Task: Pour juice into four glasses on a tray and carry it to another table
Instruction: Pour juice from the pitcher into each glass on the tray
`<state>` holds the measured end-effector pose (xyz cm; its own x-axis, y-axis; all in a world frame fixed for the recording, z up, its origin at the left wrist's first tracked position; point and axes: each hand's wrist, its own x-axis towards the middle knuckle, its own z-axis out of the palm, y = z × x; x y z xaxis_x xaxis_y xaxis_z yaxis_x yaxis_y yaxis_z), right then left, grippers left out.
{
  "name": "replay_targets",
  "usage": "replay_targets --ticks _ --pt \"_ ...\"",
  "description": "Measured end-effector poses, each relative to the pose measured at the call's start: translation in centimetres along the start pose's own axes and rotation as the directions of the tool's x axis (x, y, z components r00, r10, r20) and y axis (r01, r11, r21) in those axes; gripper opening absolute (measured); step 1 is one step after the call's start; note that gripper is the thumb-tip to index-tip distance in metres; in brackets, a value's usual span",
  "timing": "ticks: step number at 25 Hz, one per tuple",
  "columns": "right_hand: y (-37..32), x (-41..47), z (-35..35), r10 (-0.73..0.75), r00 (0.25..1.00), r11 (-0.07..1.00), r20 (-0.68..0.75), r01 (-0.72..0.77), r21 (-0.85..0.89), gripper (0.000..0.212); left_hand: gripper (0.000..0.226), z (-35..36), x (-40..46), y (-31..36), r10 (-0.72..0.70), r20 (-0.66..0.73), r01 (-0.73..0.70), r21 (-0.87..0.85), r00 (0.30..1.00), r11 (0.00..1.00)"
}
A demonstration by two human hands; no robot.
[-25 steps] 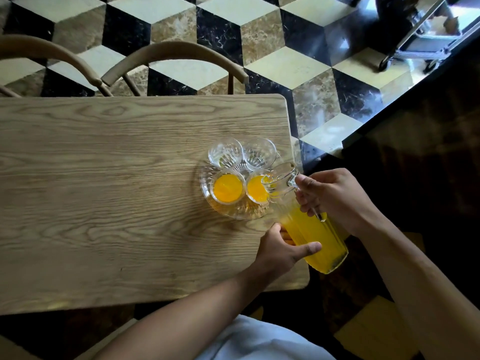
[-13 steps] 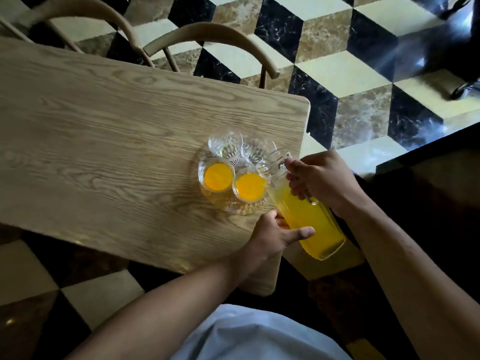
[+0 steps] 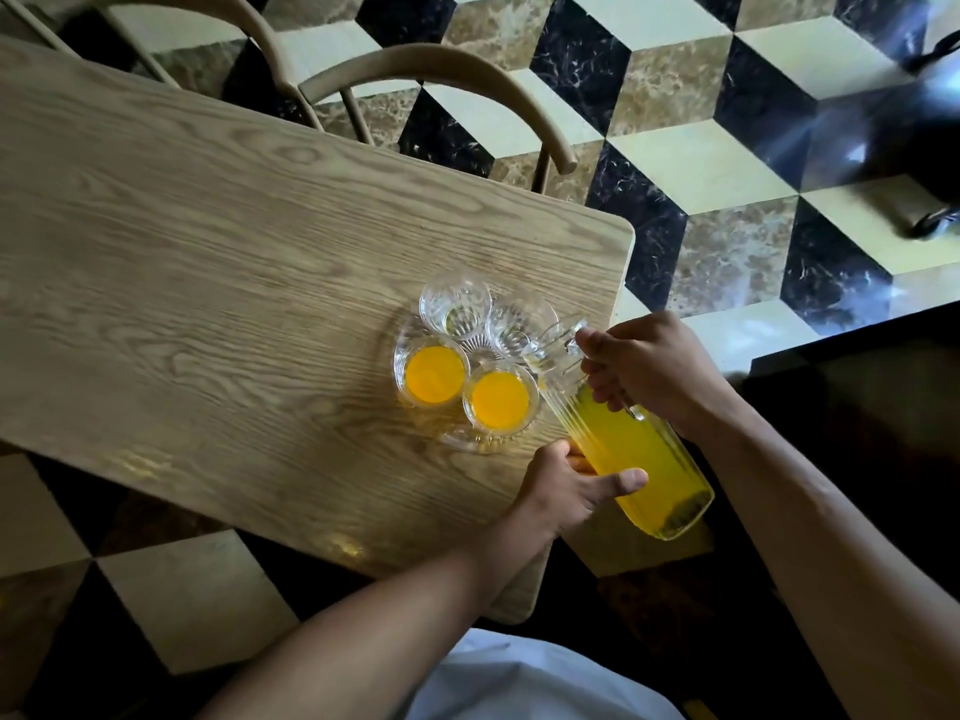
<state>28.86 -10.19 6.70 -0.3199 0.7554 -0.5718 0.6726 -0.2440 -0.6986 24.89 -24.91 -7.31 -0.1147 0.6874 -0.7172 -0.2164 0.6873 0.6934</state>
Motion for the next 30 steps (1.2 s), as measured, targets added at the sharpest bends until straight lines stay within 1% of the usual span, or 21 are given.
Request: replay_targets --ticks 2,6,12,13,17,19,21,24,25,28,30 --pt "-0.1 0.3 -0.1 0.009 1.0 1.0 0.004 -0.009 -0.011 0.043 0.103 0.3 0.1 0.0 -0.017 0.008 0.017 -0.032 1.0 0.999" --pt "-0.5 1.0 -0.1 0.018 1.0 0.999 0.019 -0.017 -0.028 0.043 0.096 0.9 0.2 0.2 -0.037 -0.008 0.037 -0.091 0.999 0.995" --pt "-1.1 1.6 -0.1 0.015 0.999 0.998 0.028 -0.013 -0.06 0.045 0.098 0.9 0.2 0.4 -0.027 -0.001 0.026 -0.099 1.0 0.995" --pt "-1.2 1.7 -0.1 0.012 0.999 0.998 0.032 -0.009 -0.068 0.044 0.1 0.8 0.1 0.4 -0.023 -0.003 0.023 -0.104 1.0 0.994" --pt "-1.5 1.9 0.2 0.02 0.999 0.997 0.029 -0.018 -0.077 0.044 0.121 0.9 0.1 0.5 -0.031 0.005 0.031 -0.125 1.0 0.992" --pt "-1.7 2.0 0.3 0.027 0.999 0.996 0.031 -0.024 -0.088 0.044 0.124 0.9 0.2 0.5 -0.035 0.022 0.038 -0.15 0.999 0.988" --pt "-2.0 2.1 0.3 0.03 0.999 0.995 0.035 -0.026 -0.097 0.045 0.119 0.8 0.2 0.6 -0.044 0.04 0.05 -0.171 0.998 0.984" --pt "-2.2 2.2 0.4 0.03 0.999 0.994 0.036 -0.026 -0.102 0.044 0.106 0.7 0.3 0.6 -0.06 0.066 0.07 -0.162 0.996 0.984" --pt "-2.3 2.2 0.4 0.031 0.999 0.994 0.036 -0.027 -0.105 0.044 0.105 0.7 0.3 0.5 -0.068 0.075 0.08 -0.168 0.995 0.982" --pt "-2.7 2.2 0.7 0.034 0.999 0.993 0.04 -0.029 -0.111 0.045 0.118 0.6 0.5 0.4 -0.098 0.075 0.11 -0.19 0.992 0.976" --pt "-2.8 2.3 0.8 0.038 0.999 0.993 0.038 -0.034 -0.115 0.045 0.122 0.5 0.5 0.4 -0.1 0.079 0.114 -0.201 0.992 0.973"
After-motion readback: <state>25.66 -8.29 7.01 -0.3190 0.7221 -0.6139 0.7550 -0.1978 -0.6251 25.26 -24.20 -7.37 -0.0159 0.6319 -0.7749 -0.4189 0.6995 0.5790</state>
